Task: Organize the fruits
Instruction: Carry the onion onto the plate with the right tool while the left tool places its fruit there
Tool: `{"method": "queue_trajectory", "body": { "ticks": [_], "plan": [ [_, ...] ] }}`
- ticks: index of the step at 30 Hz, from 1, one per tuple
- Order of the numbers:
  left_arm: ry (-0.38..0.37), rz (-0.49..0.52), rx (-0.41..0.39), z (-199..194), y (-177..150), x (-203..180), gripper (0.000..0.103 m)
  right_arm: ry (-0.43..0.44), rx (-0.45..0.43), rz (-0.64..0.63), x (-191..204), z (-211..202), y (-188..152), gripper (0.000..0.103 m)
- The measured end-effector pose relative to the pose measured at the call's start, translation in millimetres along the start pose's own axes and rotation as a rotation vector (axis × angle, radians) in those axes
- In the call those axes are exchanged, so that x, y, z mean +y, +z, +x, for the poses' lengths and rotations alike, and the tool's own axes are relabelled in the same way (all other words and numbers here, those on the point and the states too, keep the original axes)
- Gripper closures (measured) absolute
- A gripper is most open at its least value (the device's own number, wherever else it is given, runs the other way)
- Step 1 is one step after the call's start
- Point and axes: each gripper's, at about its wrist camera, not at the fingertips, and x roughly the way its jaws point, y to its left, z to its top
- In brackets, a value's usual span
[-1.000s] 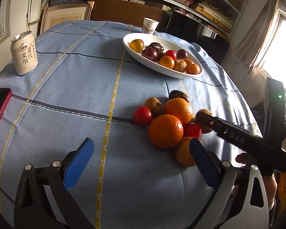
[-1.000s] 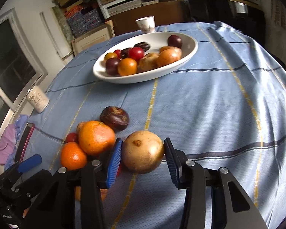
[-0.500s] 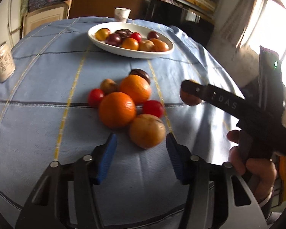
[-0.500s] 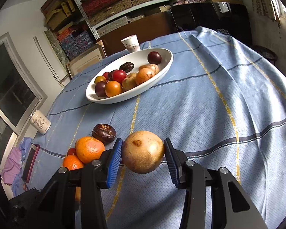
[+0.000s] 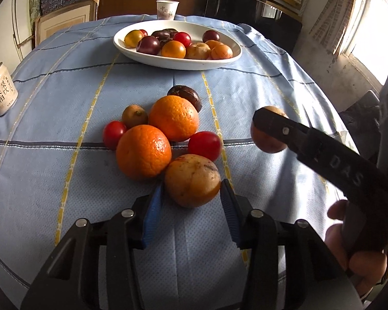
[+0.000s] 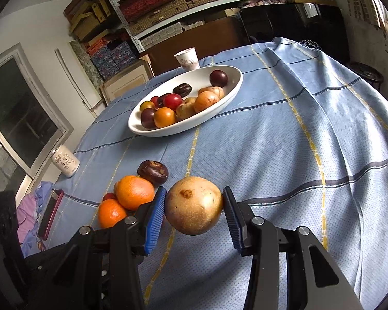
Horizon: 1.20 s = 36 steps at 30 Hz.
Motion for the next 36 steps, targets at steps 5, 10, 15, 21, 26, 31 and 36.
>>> {"method": "queue_trajectory", "body": {
  "ticks": [5,10,15,21,26,31,36],
  "plan": [
    [-0.001,-0.011,0.016,8.1,6.5,-0.1,0.057,0.002,0.001,0.007,-0.5,-1.0,-0.6,0.058],
    [-0.006,-0.013,0.019,12.4,10.1,-0.3,0.058,0.0,0.007,0.013,-1.6,-0.6,-0.8,0.058],
    [-0.017,-0.018,0.013,11.2,9.7,1.2,0.059,-0.005,0.009,0.014,-2.8,0.8,-1.3,0.058],
    [-0.017,-0.009,-0.012,1.0,3.2,2.2,0.059,-0.021,0.03,0.03,-6.7,7.2,-2.4,0.058],
    [0.026,0.007,-0.049,-13.9,-1.3,8.9,0.059,-0.054,0.034,0.033,-7.4,6.9,-1.7,0.058],
    [0.053,0.014,-0.105,-37.6,13.0,25.1,0.059,-0.023,0.013,-0.044,10.4,-13.3,18.0,0.058],
    [0.043,0.019,-0.18,-64.1,48.8,43.1,0.059,-0.025,-0.005,-0.115,28.2,-20.7,54.0,0.058]
  ]
}}
